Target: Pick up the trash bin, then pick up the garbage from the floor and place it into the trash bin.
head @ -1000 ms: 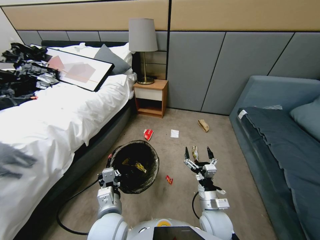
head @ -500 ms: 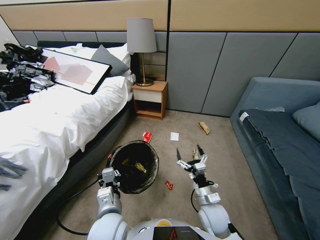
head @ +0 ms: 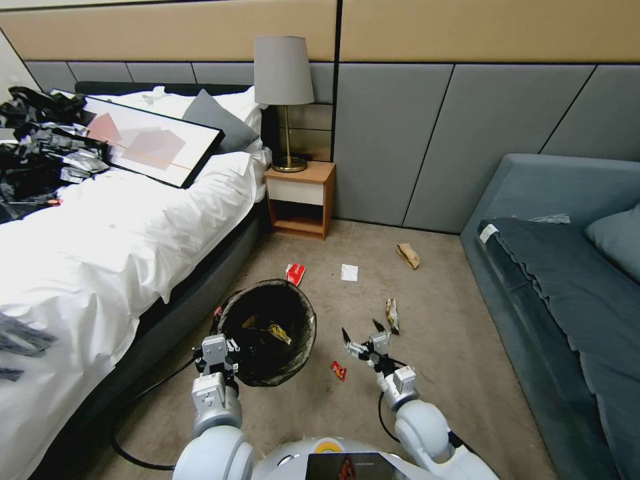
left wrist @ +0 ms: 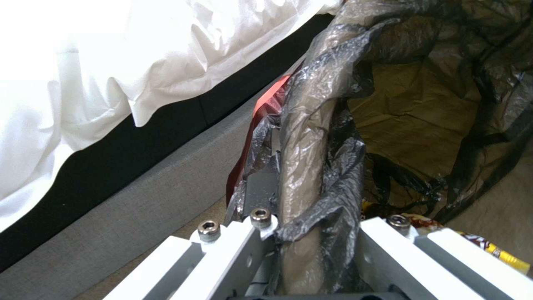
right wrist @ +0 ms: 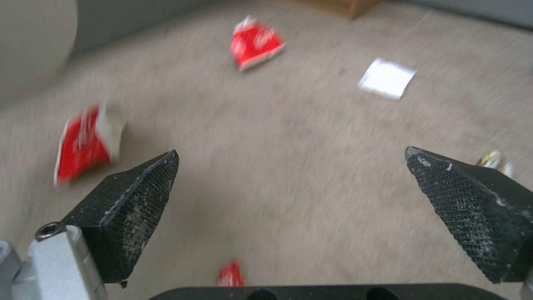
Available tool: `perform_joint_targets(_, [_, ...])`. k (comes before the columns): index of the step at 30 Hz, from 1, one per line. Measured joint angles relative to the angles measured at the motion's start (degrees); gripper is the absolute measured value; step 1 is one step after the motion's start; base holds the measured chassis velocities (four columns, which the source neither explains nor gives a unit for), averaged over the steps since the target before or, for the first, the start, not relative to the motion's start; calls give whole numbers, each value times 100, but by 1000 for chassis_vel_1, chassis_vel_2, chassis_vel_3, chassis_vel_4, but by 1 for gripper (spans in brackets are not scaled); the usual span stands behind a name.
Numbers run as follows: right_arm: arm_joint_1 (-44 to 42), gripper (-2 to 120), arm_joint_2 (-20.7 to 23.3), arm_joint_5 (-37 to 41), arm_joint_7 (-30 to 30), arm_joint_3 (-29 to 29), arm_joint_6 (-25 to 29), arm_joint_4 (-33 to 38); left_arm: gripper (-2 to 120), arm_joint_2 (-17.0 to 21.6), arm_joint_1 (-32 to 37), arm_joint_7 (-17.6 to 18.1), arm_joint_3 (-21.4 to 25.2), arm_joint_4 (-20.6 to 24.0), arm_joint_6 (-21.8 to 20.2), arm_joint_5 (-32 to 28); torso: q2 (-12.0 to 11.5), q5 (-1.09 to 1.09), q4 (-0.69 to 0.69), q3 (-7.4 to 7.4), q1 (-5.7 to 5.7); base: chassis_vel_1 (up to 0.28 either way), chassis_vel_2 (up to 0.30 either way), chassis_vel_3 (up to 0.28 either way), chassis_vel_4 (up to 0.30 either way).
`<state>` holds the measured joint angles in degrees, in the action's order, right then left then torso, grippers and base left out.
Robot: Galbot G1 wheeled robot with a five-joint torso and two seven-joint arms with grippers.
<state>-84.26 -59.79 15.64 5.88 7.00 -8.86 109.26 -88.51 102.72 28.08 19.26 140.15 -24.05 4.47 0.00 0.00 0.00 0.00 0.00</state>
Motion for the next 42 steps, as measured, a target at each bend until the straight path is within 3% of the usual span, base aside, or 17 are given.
perform_joint_targets(13, [403, 100, -118, 22, -348, -411, -48, -1170, 1, 8, 22, -4, -24, 0, 11, 21, 0, 1, 0, 0, 0, 0, 0, 0, 0])
perform_joint_targets(17, [421, 100, -78, 36, -1035, -410, 179, -1353, 1, 8, 35, -6, -47, -1, 12, 50, 0, 0, -1, 0, 0, 0, 0, 0, 0])
perform_joint_targets(26, [528, 100, -83, -162, -1534, -462, 459, -1709, 1, 5, 85, -7, -56, 4, 20, 99, 0, 0, -1, 0, 0, 0, 0, 0, 0])
perform_joint_targets(42, [1299, 100, -911, -584, -1988, -553, 1134, -3254, 1, -12, 130, -10, -70, 3, 59, 175, 0, 0, 0, 0, 0, 0, 0, 0, 0])
